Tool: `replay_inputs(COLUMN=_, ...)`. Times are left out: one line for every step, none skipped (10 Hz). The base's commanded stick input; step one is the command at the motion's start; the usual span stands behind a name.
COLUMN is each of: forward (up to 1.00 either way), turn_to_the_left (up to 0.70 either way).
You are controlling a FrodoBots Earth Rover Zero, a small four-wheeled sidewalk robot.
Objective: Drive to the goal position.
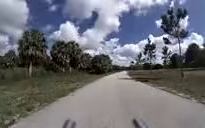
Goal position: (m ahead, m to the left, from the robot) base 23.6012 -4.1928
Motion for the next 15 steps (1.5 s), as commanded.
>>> replay_inputs(forward=0.7, turn_to_the_left=0.0)
replay_inputs(forward=0.7, turn_to_the_left=0.0)
replay_inputs(forward=0.7, turn_to_the_left=0.0)
replay_inputs(forward=0.7, turn_to_the_left=0.0)
replay_inputs(forward=0.7, turn_to_the_left=0.0)
replay_inputs(forward=0.7, turn_to_the_left=0.0)
replay_inputs(forward=0.7, turn_to_the_left=0.0)
replay_inputs(forward=0.7, turn_to_the_left=0.0)
replay_inputs(forward=0.7, turn_to_the_left=0.0)
replay_inputs(forward=0.7, turn_to_the_left=0.0)
replay_inputs(forward=0.7, turn_to_the_left=0.0)
replay_inputs(forward=0.7, turn_to_the_left=0.0)
replay_inputs(forward=0.7, turn_to_the_left=0.0)
replay_inputs(forward=0.7, turn_to_the_left=0.0)
replay_inputs(forward=0.7, turn_to_the_left=0.0)
